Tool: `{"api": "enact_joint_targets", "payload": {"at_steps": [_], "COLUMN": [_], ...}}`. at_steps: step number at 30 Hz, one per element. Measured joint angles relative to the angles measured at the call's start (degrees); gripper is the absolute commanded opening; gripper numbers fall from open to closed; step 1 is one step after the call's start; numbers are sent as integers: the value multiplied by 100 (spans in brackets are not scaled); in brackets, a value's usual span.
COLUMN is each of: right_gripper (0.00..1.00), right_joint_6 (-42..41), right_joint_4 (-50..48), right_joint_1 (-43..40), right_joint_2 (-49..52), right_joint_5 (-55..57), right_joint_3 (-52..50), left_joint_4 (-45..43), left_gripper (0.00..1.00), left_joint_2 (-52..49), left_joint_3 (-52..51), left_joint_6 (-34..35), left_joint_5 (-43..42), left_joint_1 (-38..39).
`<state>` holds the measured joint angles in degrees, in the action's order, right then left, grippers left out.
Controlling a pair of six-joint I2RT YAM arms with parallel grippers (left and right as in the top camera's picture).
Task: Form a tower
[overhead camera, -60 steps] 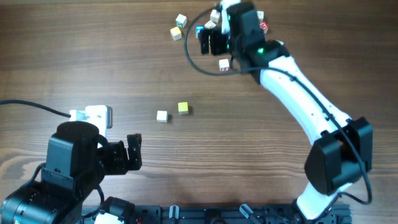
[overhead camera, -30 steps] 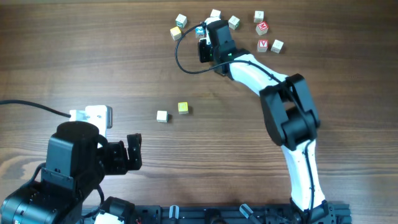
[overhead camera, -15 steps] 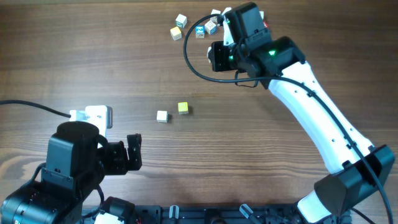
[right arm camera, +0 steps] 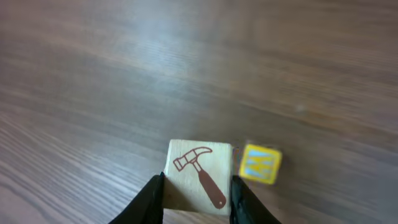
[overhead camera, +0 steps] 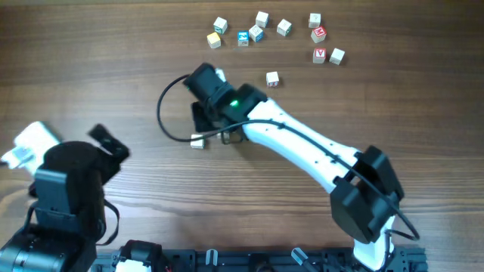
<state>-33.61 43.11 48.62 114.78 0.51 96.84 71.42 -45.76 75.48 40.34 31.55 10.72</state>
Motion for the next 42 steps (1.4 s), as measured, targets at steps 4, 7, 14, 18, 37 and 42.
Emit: {"api": "enact_joint_targets", "payload": {"at_steps": [4, 7, 14, 18, 37, 42], "right_gripper": [12, 11, 12, 11, 9, 9], "right_joint_6": [-22, -26, -577, -1014, -1786, -1803], "right_joint_4": [-173, -400, -986, -1375, -1620, -1665], "right_joint_1": [111, 149, 546, 562, 1054, 1060], "right_joint_2": [85, 195, 308, 317, 387, 544], "right_joint_5": [2, 20, 997, 1292, 2225, 2229], "right_joint_3": [-17, -155, -772, -1049, -1121, -1121], "left_joint_4": [-20, 87, 341, 341, 341, 341], "left_gripper": [100, 100, 100, 100, 100, 100], "left_joint_2": [-4, -90, -503, -535, -535, -535], "left_joint_3": [0, 0, 0, 0, 0, 0], "left_joint_6": [378, 398, 398, 398, 398, 398], "left_joint_5": [72, -378, -903, -918, -918, -918], "left_joint_1": [-1388, -2243, -2439, -2439, -2439, -2439]}}
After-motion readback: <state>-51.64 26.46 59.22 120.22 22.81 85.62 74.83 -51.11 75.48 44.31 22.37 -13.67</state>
